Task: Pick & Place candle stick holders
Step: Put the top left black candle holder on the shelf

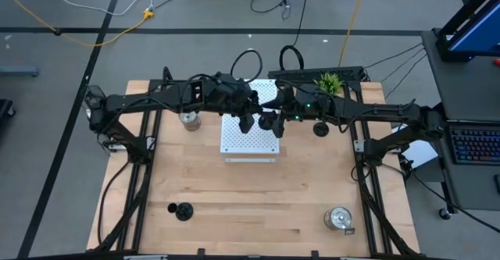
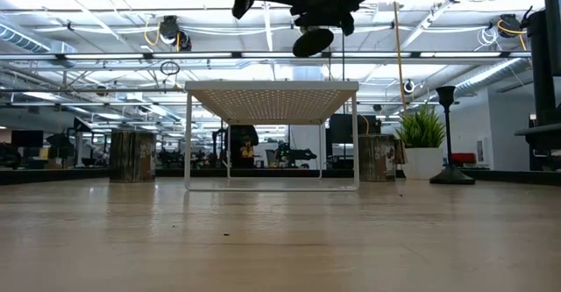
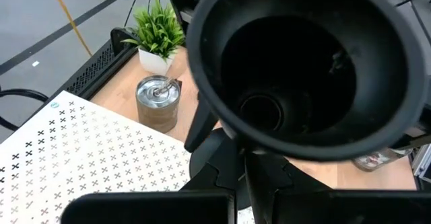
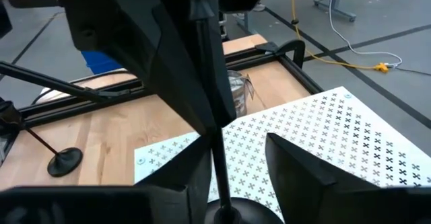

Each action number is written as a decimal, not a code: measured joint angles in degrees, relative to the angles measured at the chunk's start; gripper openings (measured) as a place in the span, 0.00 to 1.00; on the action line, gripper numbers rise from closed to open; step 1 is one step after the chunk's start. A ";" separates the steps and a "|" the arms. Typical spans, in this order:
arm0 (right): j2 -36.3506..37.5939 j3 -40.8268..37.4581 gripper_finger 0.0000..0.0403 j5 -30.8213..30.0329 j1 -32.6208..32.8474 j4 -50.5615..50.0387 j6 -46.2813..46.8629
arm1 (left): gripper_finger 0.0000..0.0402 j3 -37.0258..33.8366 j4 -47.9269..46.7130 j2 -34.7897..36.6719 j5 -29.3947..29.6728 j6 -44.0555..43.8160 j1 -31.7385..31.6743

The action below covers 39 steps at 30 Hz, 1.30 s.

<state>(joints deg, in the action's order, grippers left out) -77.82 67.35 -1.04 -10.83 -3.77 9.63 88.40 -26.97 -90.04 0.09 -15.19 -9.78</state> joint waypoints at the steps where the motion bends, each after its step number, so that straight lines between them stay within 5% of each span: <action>1: 0.00 0.00 0.30 0.07 0.00 0.02 0.00 | 0.03 0.00 0.05 0.00 0.05 0.00 0.00; 11: 0.00 0.00 0.04 0.54 0.04 -0.84 -0.64 | 0.03 0.00 0.34 0.00 0.38 -0.34 -0.07; 21: 0.00 0.00 0.02 -0.16 0.07 -0.80 -1.34 | 0.04 0.00 0.33 0.00 0.18 0.23 -0.04; 39: 0.00 -0.02 0.02 -5.16 -2.55 -0.87 0.19 | 0.62 0.00 -3.49 0.05 -0.26 0.94 0.07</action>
<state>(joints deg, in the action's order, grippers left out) -77.82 67.33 -6.20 -13.38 -4.64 9.82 88.40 -30.46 -89.99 -0.17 -14.25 -9.72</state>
